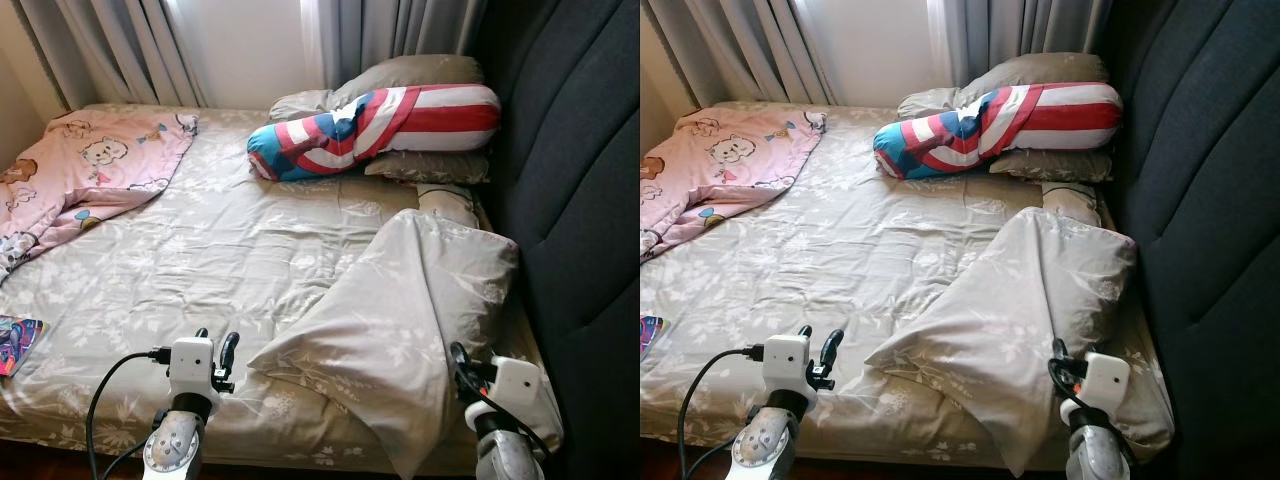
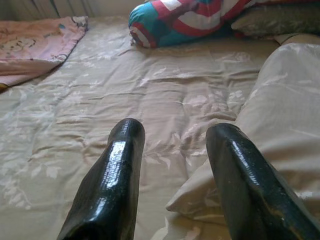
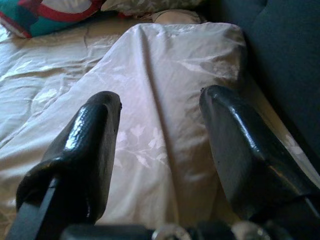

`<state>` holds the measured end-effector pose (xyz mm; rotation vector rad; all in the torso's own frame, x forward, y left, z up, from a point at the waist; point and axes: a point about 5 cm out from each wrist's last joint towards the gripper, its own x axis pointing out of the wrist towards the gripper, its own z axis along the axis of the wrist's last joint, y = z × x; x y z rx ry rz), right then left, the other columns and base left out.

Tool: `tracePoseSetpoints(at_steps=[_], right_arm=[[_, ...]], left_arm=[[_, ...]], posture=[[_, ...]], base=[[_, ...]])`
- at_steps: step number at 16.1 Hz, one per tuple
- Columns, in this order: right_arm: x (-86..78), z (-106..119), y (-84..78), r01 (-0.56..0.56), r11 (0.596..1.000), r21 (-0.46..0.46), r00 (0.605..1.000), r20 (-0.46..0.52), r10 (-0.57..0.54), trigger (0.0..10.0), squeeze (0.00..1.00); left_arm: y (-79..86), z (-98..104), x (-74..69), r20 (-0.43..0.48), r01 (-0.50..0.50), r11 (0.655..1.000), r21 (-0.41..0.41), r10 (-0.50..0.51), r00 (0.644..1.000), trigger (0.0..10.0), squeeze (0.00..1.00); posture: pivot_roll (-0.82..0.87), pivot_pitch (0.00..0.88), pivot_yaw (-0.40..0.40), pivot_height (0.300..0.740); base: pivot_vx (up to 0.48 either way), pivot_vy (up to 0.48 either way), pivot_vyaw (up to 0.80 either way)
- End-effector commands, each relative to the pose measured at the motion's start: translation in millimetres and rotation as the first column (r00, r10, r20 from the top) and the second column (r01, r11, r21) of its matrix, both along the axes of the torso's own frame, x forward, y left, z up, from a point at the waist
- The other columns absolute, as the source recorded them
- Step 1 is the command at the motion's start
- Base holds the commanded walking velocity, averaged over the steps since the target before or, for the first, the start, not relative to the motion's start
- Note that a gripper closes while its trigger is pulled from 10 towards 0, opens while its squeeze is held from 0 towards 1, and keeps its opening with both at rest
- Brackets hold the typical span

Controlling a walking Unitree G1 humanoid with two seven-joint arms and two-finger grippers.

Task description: Clean up the room

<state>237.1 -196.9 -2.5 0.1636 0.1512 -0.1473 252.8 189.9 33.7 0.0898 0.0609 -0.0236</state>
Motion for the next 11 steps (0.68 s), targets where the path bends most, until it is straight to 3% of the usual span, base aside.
tracePoseSetpoints(at_steps=[1, 11], right_arm=[[2.3, 4, 2.7, -0.013, 1.0, -0.009, 1.0, 0.01, 0.013, 10.0, 0.0], [11.5, 12, 5.0, 0.01, 1.0, -0.001, 1.0, 0.017, -0.01, 10.0, 0.0]], left_arm=[[1.6, 7, 5.7, 0.016, 0.005, 1.0, -0.001, -0.005, 1.0, 10.0, 0.0], [-5.4, 17, 15.1, 0.024, 0.014, 0.999, -0.035, -0.013, 1.0, 10.0, 0.0]], posture=[[-0.06, 0.0, 0.001, 0.74], [-0.05, 0.0, -0.014, 0.74]], base=[[0.0, 0.0, 0.0], [0.0, 0.0, 0.0]])
